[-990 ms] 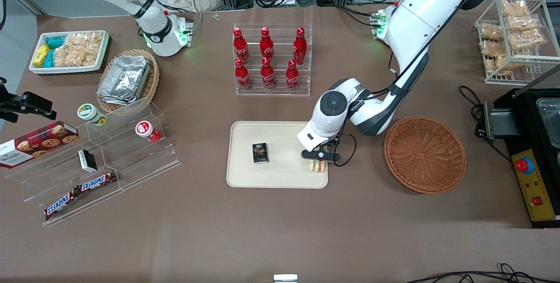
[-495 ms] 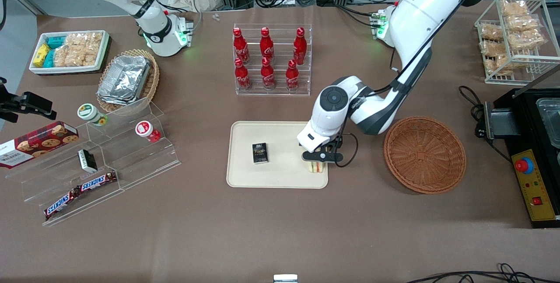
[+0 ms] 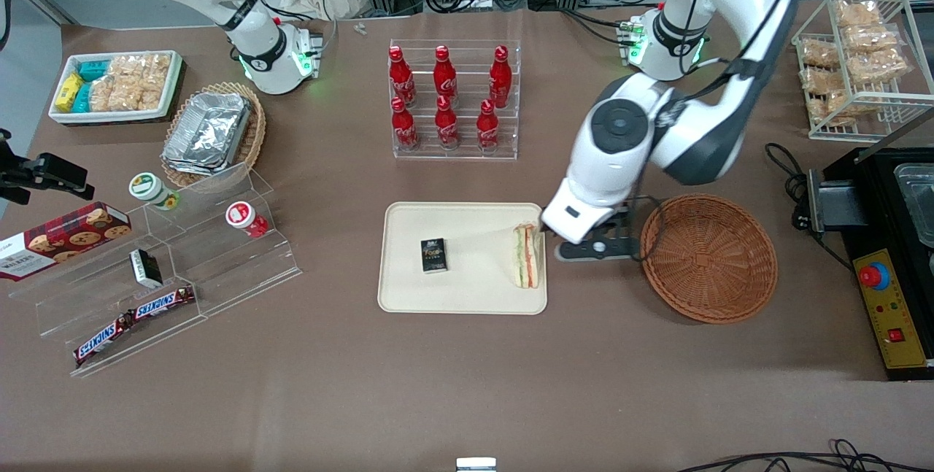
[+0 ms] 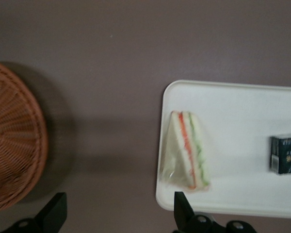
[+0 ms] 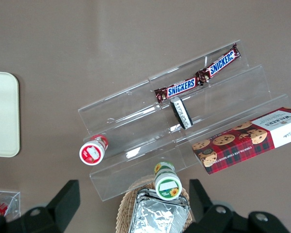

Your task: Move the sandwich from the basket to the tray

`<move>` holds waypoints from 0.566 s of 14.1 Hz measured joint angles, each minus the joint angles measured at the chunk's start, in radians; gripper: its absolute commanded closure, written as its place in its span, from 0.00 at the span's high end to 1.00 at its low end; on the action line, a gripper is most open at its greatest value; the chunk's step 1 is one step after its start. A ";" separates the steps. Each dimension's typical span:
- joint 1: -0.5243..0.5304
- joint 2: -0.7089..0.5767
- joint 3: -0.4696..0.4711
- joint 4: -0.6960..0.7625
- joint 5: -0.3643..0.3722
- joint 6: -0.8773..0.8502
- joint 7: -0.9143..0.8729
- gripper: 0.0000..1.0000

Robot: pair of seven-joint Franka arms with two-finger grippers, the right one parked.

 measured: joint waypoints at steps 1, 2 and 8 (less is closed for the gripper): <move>0.032 -0.018 0.002 0.018 -0.034 -0.053 0.063 0.99; 0.067 -0.037 0.003 0.036 -0.056 -0.120 0.125 0.99; 0.147 -0.232 0.155 0.062 -0.189 -0.355 0.350 0.99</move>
